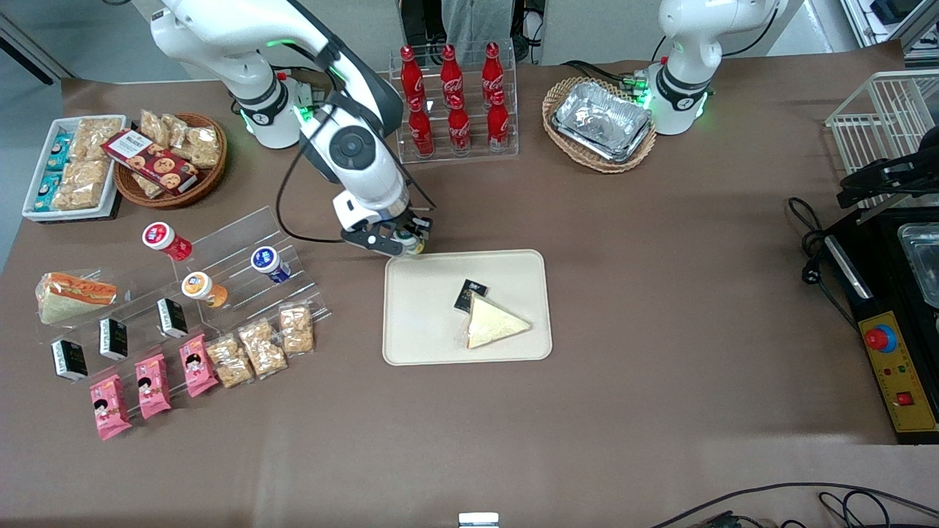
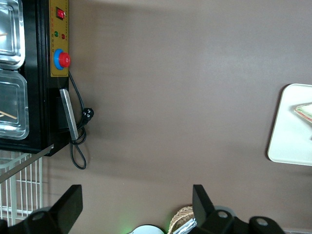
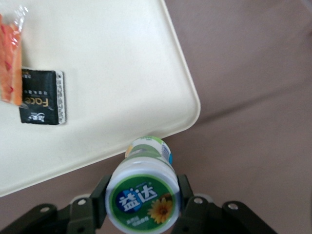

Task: Place green gum on tray
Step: 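Lift the green gum bottle and carry it over the white tray, then lower the bottle onto the tray corner and open the right gripper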

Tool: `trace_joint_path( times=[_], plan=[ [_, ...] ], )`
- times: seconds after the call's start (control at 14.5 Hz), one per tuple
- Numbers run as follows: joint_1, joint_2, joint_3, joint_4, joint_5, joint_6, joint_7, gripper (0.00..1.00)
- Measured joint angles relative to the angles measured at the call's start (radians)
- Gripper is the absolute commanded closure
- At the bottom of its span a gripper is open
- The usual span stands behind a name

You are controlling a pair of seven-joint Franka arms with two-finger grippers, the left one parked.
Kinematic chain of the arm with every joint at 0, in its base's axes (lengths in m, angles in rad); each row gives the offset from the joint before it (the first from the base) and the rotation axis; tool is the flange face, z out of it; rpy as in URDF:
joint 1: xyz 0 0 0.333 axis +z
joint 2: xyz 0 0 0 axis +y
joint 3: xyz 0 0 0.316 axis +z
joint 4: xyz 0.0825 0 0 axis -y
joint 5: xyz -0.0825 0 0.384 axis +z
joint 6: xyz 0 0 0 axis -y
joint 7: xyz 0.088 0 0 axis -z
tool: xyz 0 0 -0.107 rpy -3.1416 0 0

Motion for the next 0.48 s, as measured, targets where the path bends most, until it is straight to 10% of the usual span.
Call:
trace_joint_path(
  times=[0.48],
  plan=[
    [0.006, 0.122, -0.021, 0.003, -0.062, 0.111, 0.028, 0.71]
  ],
)
